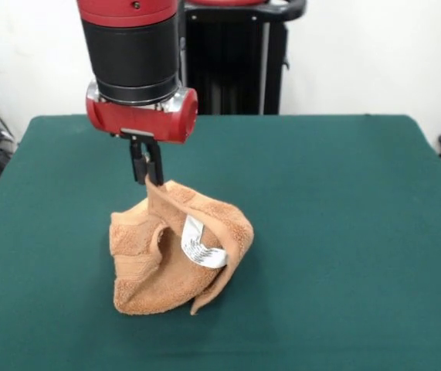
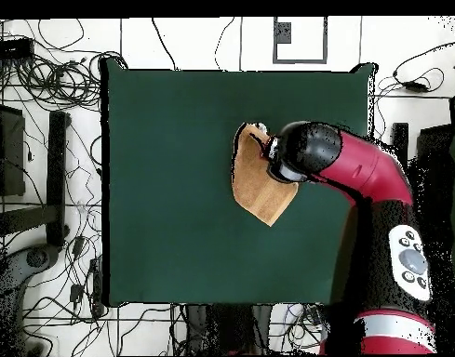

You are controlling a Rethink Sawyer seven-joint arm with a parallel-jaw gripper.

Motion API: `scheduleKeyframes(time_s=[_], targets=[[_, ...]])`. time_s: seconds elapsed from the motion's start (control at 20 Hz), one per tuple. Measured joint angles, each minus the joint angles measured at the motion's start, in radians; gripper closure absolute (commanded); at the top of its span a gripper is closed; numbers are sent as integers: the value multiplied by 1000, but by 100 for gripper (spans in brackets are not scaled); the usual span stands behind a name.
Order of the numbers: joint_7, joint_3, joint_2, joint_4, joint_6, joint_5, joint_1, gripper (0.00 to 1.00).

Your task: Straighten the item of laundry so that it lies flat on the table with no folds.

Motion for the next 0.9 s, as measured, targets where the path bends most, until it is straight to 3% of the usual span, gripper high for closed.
scheduleKeyframes(time_s=[0.9], targets=[[0,61,2,-48,80,-101,-36,100]])
